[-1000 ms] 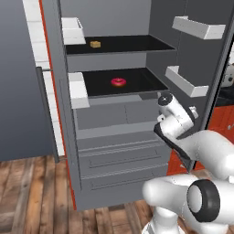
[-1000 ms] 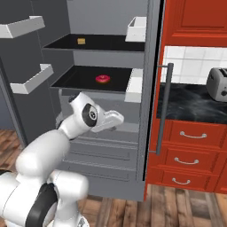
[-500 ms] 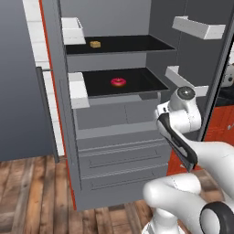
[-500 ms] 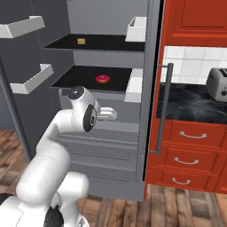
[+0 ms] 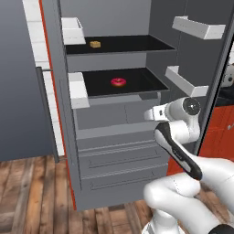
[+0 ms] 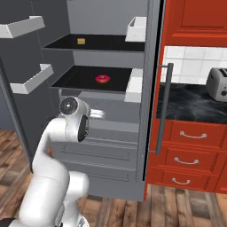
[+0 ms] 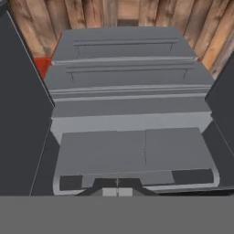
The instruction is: Take the cake and donut from the fridge and place them on the empty tray on the dining counter.
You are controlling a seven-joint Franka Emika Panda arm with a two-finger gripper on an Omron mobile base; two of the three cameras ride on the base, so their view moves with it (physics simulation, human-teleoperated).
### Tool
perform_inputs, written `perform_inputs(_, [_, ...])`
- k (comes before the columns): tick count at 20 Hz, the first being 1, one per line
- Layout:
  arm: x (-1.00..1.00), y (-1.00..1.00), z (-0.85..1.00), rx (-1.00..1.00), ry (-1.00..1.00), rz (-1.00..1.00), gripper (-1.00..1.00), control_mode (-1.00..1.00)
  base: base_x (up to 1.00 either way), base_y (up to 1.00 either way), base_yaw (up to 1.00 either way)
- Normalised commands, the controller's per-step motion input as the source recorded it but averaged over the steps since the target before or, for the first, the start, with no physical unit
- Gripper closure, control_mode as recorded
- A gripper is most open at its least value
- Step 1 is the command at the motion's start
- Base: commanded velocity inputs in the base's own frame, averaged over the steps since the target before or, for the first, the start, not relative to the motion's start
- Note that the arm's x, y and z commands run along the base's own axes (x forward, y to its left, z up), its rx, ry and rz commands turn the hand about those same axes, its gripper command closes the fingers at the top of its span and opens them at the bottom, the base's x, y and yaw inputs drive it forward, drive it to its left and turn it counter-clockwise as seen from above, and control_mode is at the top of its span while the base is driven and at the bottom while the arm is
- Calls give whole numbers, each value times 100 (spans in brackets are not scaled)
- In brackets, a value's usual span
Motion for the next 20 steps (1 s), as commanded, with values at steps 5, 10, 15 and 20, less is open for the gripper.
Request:
perform_inputs(5, [-87, 3, 10, 3, 1, -3, 100, -100, 0, 0, 0])
perform_inputs(10, [-91, 5, -3, 3, 2, -4, 100, -100, 0, 0, 0])
perform_inputs(15, [-21, 50, -21, -9, 15, 0, 100, -100, 0, 0, 0])
perform_inputs(20, [2, 34, -44, -7, 18, 0, 100, -100, 0, 0, 0])
